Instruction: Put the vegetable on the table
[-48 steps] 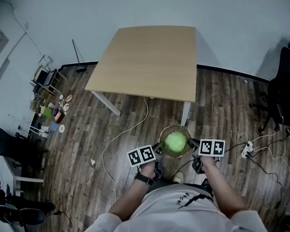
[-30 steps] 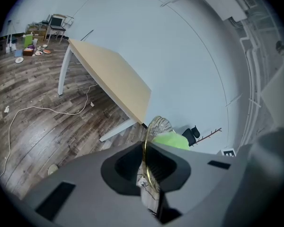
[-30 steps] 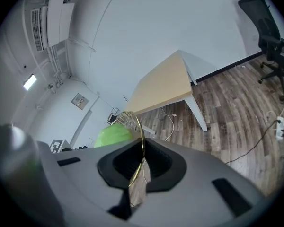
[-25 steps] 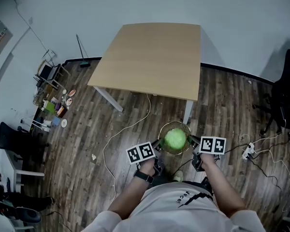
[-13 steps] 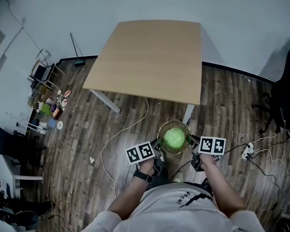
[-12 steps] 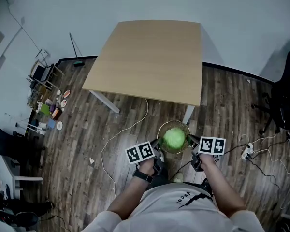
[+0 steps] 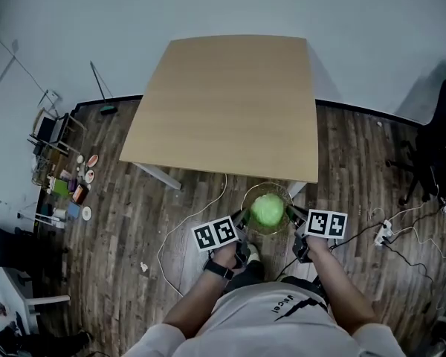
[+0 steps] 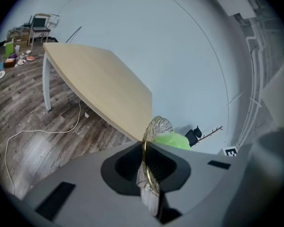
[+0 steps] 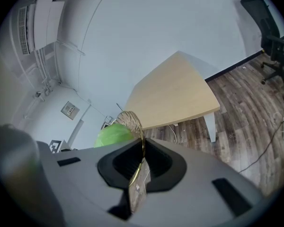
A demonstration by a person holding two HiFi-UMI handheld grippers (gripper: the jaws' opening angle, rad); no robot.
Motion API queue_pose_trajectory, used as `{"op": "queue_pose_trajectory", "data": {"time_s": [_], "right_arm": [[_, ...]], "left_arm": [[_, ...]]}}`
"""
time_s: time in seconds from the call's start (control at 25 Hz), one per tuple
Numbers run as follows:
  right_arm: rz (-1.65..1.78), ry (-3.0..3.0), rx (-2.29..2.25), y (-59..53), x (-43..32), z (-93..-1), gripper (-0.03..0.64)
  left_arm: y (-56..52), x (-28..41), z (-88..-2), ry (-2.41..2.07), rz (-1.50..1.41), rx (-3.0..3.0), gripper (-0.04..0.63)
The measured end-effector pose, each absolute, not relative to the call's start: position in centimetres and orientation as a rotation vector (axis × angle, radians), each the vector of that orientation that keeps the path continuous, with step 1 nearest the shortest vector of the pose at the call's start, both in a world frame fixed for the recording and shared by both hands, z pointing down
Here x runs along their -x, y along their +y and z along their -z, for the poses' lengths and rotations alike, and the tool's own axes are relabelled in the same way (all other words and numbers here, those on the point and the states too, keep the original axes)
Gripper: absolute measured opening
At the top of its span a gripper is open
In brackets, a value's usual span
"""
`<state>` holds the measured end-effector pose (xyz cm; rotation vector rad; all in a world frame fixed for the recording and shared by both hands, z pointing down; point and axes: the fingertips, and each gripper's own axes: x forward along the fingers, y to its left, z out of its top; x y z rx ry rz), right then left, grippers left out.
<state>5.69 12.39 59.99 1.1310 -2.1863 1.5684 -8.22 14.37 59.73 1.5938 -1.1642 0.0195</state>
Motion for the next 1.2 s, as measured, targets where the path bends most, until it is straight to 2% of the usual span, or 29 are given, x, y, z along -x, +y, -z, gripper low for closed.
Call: {"op": "queue_pose_trajectory", "data": {"time_s": [0.32, 1.2], "right_arm": [[-1.589, -2.163, -1.203, 8.4, -3.2, -60.5, 0.026], [-1.539, -2.122, -1.058, -9.5, -3.0, -65.2, 0.026]], "left_arm": [[9.3, 10.8, -60.5, -1.121, -0.056, -1.614, 0.031], [-6.8, 10.8, -65.8, -1.228, -0.029, -1.511, 0.025]]}}
